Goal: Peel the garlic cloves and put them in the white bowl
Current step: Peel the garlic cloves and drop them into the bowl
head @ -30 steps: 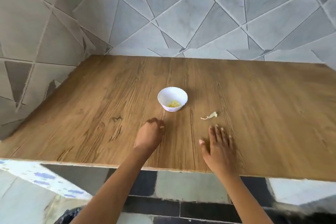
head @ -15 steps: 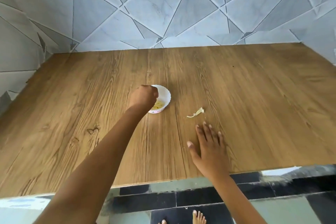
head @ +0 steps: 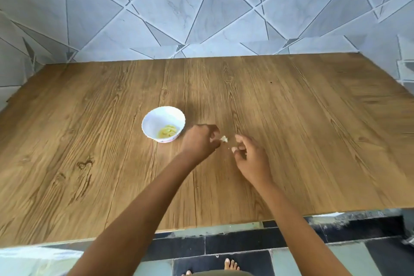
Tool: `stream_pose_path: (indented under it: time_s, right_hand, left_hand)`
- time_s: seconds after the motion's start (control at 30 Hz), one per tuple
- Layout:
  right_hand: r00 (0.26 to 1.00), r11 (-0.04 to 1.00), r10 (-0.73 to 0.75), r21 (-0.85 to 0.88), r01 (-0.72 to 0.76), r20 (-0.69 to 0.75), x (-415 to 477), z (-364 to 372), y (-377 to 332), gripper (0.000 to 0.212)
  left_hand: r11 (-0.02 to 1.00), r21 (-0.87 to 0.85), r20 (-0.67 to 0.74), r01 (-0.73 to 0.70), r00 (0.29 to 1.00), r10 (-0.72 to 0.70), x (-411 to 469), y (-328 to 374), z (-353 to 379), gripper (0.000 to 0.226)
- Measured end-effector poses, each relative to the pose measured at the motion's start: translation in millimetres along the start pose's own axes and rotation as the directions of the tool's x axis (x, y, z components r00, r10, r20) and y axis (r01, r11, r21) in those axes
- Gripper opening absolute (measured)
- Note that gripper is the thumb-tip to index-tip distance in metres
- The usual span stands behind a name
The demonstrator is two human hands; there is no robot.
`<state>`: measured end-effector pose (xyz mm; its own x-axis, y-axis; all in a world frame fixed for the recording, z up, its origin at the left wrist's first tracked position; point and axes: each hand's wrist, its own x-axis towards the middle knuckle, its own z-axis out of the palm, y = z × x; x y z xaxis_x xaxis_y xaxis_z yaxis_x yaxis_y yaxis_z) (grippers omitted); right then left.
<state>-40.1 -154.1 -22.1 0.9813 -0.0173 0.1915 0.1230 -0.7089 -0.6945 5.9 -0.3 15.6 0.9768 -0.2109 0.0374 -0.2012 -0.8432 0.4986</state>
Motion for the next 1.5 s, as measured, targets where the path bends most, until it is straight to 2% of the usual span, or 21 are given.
stream_pose_path:
  time_s: [0.2, 0.27, 0.37, 0.47, 0.6, 0.7, 0.83, 0.93, 1.03, 1.13, 1.2, 1.23, 1.37, 1.43, 1.5]
  right_hand:
    - [0.993, 0.978, 0.018, 0.206, -0.043, 0.120, 23.2, -2.6, 8.3, 0.036]
    - [0.982, 0.928, 0.061, 0.352, -0.121, 0.177, 27.9, -1.5, 7.6, 0.033]
    - [0.963, 0.776, 0.126, 0.581, -0.244, 0.236, 33.6, -2.2, 5.7, 0.027]
    - [0.967, 0.754, 0.125, 0.612, -0.239, 0.224, 39.4, -0.1, 6.7, 0.016]
    - [0.970, 0.797, 0.152, 0.557, -0.235, 0.192, 42.0, 3.5, 13.2, 0.016]
    - [0.977, 0.829, 0.130, 0.522, -0.200, 0.168, 42.9, 5.0, 15.6, 0.014]
    - [0.998, 0.975, -0.020, 0.222, 0.006, 0.057, 42.5, 14.0, 13.7, 0.015]
    - [0.996, 0.996, -0.085, 0.026, 0.084, 0.034, 37.2, 18.4, 11.7, 0.018]
    - [0.992, 0.993, -0.117, -0.002, 0.117, -0.052, 27.7, 14.7, 9.4, 0.020]
    - [0.946, 0.966, -0.260, -0.055, 0.254, -0.191, 6.3, 4.3, 2.6, 0.016]
    - [0.907, 0.923, -0.385, -0.088, 0.375, -0.173, -16.2, 2.7, -3.9, 0.017]
    - [0.902, 0.910, -0.412, -0.105, 0.401, -0.125, -28.6, 5.4, -6.4, 0.026]
    - [0.933, 0.870, -0.356, -0.346, 0.351, 0.050, -68.4, 33.1, -7.2, 0.052]
    - [0.948, 0.843, -0.304, -0.435, 0.315, 0.096, -74.4, 40.8, -4.7, 0.056]
    - [0.956, 0.846, -0.276, -0.448, 0.291, 0.100, -77.3, 43.8, -4.1, 0.057]
  left_hand:
    - [0.987, -0.143, -0.012, 0.072, 0.997, -0.075, 5.8, 0.3, 18.1, 0.011]
    - [0.966, -0.243, -0.001, 0.090, 0.996, -0.093, 4.3, 1.6, 11.7, 0.009]
    - [0.941, -0.318, 0.034, 0.111, 0.994, -0.106, 2.0, 4.6, 4.0, 0.008]
    - [0.931, -0.333, 0.061, 0.152, 0.988, -0.140, 1.6, 5.6, 2.4, 0.007]
    - [0.833, -0.489, 0.119, 0.260, 0.965, -0.232, -1.8, 2.8, -2.2, 0.007]
    - [0.810, -0.516, 0.078, 0.278, 0.957, -0.279, -11.5, -1.6, -9.9, 0.003]
    - [0.852, -0.439, 0.002, 0.285, 0.949, -0.316, -32.6, -7.5, -16.2, 0.008]
    - [0.830, -0.474, -0.003, 0.296, 0.941, -0.337, -52.0, -8.7, -17.9, 0.012]
    - [0.808, -0.500, 0.010, 0.311, 0.935, -0.353, -68.4, -10.3, -18.9, 0.011]
    - [0.889, -0.358, 0.018, 0.287, 0.953, -0.301, -82.5, -13.9, -21.4, 0.012]
    - [0.947, -0.227, 0.009, 0.225, 0.973, -0.229, -90.4, -15.3, -21.0, 0.013]
    - [0.972, -0.129, 0.004, 0.197, 0.980, -0.198, -92.8, -16.2, -18.9, 0.012]
    - [0.968, 0.225, -0.001, 0.107, 0.994, -0.109, -101.8, -23.3, -3.7, 0.013]
    - [0.961, 0.268, -0.028, 0.069, 0.998, -0.064, -106.4, -26.6, 3.9, 0.013]
    - [0.961, 0.277, -0.033, 0.026, 0.999, -0.018, -110.6, -29.2, 7.1, 0.014]
